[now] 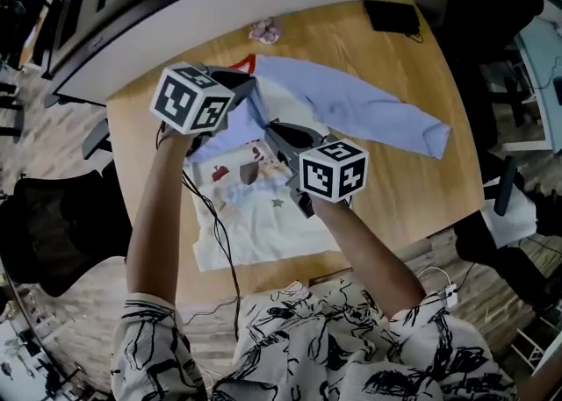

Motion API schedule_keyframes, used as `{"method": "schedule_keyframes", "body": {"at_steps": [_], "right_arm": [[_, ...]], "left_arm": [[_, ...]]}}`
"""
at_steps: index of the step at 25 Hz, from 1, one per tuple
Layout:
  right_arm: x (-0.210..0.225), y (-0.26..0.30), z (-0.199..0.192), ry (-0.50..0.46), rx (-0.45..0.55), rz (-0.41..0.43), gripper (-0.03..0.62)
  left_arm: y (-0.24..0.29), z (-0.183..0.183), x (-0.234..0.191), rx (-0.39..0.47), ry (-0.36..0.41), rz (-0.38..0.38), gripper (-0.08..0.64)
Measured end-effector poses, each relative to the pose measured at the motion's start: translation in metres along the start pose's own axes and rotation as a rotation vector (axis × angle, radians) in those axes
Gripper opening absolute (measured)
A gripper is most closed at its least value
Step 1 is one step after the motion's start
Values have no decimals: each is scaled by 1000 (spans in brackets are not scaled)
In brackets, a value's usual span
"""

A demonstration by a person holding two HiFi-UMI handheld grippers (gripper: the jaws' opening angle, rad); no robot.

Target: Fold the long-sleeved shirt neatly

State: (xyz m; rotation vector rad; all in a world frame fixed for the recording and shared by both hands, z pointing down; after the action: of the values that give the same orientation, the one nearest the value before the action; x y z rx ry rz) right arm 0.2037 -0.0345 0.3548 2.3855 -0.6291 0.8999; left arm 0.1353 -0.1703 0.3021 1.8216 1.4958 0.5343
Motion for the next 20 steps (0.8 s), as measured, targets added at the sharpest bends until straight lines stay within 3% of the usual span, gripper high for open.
{"method": "schedule_keyframes", "body": {"at_steps": [6, 11, 13, 15, 20], "right_arm": [[89, -1, -28, 138, -44, -82, 34], [131, -2, -33, 191, -90, -132, 43], [143, -5, -32, 201, -101, -170, 149], [153, -13, -30, 195, -90, -197, 212], [163, -36, -21, 180, -53, -217, 219]], "left_arm": [[105, -13, -2, -137, -26, -60, 20], [153, -16, -4, -162, -72, -89, 26], [163, -14, -7, -122, -94, -89, 247], [167, -10, -10, -82, -112, -75, 261], [179, -3, -4, -81, -101, -76, 245]]}}
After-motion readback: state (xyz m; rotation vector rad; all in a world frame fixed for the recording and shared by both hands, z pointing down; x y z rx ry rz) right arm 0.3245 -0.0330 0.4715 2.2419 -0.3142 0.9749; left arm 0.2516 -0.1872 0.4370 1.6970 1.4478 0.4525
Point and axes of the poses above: the fingertips, and each gripper's own axes: y forward along the fingers, x to its right, z out of its top, the point moved 7 cm from there along -y, backward along the fingers, and after that the axes turned 3 degrees about y, right-handed, at the moved point
